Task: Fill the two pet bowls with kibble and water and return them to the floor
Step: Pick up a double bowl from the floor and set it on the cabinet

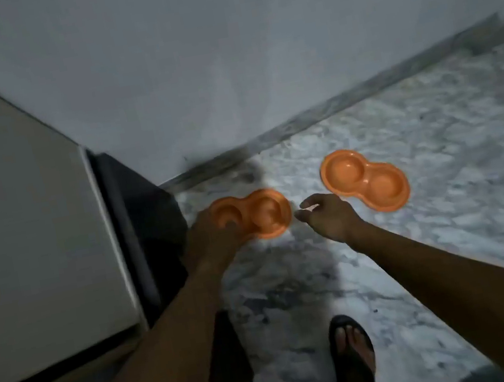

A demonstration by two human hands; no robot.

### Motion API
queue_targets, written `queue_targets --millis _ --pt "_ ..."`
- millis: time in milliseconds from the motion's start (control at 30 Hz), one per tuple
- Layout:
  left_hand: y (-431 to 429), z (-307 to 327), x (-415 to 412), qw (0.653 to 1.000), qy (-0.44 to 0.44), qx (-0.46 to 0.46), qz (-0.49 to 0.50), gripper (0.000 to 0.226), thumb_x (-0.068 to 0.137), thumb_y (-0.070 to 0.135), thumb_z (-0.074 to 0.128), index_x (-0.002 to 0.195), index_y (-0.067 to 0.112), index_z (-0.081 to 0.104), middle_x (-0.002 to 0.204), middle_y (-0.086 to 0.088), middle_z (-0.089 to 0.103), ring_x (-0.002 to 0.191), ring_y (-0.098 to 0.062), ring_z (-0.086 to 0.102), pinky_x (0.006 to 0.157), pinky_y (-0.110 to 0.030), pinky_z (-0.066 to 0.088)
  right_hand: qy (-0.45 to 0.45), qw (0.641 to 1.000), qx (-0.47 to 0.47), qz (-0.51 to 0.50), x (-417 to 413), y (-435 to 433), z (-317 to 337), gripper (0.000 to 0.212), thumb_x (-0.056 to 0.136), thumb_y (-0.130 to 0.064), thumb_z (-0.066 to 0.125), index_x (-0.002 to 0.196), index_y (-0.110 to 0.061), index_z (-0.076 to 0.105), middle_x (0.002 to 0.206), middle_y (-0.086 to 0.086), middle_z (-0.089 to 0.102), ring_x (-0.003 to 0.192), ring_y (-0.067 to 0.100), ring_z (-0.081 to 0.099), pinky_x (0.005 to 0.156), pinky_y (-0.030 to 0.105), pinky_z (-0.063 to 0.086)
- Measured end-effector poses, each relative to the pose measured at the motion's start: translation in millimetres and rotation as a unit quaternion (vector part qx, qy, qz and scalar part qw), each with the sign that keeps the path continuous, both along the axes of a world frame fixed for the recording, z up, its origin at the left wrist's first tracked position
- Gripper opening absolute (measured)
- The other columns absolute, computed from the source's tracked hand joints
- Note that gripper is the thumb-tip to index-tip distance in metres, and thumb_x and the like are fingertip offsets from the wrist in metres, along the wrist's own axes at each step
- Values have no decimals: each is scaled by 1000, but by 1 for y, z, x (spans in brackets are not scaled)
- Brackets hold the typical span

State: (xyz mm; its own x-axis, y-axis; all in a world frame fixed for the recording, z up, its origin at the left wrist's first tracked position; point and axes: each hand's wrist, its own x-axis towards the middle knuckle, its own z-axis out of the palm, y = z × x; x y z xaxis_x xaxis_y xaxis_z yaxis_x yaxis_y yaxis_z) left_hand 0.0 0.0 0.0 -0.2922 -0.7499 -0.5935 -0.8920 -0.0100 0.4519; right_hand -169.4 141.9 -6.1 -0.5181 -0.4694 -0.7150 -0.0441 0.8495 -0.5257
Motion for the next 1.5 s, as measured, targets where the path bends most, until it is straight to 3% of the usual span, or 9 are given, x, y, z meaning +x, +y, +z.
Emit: queue_targets --millis 200,267,433,567,800,933,1167,1267,1500 --pt "-39 -233 0 997 -23 -11 79 71 93 31 57 153 11 25 153 -15 36 137 -35 39 108 -43 37 19 999 5 -36 3 -39 -240 64 95 -49 61 148 -18 45 139 17 58 121 36 59 96 41 49" --pt "-48 -281 4 995 -30 -30 88 68 94 30 55 152 12 26 153 -15 36 137 -35 38 107 -43 35 46 996 -2 -82 9 -50 -291 68 94 -49 61 151 -19 39 144 20 49 124 40 55 94 40 46" --pt "-49 -346 9 992 -4 -94 88 46 88 21 53 134 16 51 129 -14 58 117 -39 55 96 -46 47 116 986 -15 -121 25 -56 -345 48 92 -29 61 137 -15 51 132 18 46 97 36 54 81 33 36" --pt "-34 -325 4 982 29 -136 126 36 81 13 53 115 15 63 113 -15 65 104 -38 61 85 -41 51 118 983 -30 -137 21 -45 -329 43 89 -26 61 131 -14 59 119 22 57 112 40 54 79 35 39" --pt "11 -133 -19 967 121 -158 162 45 83 16 48 127 19 57 124 -15 56 109 -33 55 94 -42 48 101 972 -78 -195 6 -4 -120 76 66 -55 56 135 -23 61 105 16 67 104 33 64 89 44 55" --pt "41 54 -28 951 183 -194 157 39 86 11 51 124 8 59 123 -13 54 113 -28 50 91 -25 35 138 962 -100 -215 0 26 79 45 86 -20 68 129 -8 65 86 4 61 111 31 58 90 39 48" --pt "75 343 24 905 296 -266 151 42 83 25 53 121 11 62 119 -14 58 110 -21 50 90 -22 35 193 942 -167 -218 40 70 378 70 69 -45 61 138 -32 58 129 7 58 106 22 61 96 44 53" --pt "89 426 77 874 358 -287 162 45 88 21 58 132 13 58 129 -10 51 120 -24 52 99 -20 33 206 933 -209 -208 89 80 457 71 67 -47 60 137 -32 58 128 8 58 102 20 61 97 48 54" --pt "68 542 238 866 319 -333 197 43 90 25 59 133 21 57 130 -3 48 117 -21 53 103 -32 40 186 928 -297 -129 217 47 539 59 84 -35 69 141 -29 54 132 7 55 97 19 55 92 42 52"
